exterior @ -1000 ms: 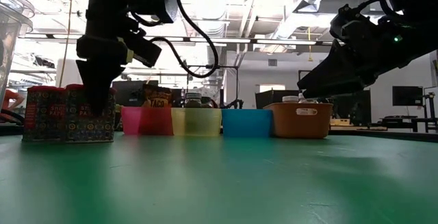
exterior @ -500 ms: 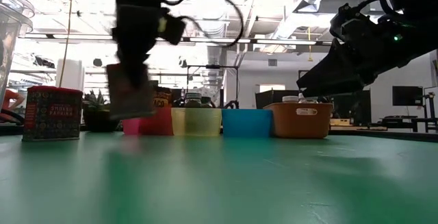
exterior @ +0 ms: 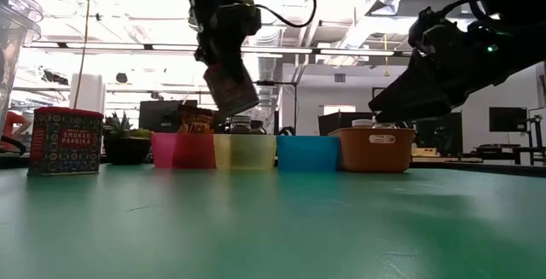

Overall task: Sort spices by type
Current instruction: Put the right red lid seasoning can into the blue bin

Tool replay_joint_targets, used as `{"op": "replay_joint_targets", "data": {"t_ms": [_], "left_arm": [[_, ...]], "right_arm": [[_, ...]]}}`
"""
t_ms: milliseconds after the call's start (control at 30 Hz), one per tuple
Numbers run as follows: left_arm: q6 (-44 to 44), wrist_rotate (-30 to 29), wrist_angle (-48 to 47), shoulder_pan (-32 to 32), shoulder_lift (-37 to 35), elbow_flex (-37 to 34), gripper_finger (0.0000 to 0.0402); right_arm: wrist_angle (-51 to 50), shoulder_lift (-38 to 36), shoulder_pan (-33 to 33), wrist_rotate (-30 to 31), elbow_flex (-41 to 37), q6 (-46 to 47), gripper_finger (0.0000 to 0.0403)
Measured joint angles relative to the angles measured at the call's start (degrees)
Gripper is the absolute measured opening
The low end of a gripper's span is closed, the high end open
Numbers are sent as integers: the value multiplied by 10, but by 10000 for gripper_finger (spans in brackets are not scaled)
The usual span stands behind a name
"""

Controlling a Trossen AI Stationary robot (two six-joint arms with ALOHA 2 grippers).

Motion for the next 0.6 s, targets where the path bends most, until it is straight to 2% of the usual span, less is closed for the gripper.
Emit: {"op": "replay_joint_targets", "data": {"t_ms": [200,600], "left_arm": [[30,18,45,39,0,9,204],[64,20,80,75,0,9,205]], "right_arm": [[0,0,-6,-16,0,9,317],[3,0,-10,-16,0,6,317]]}}
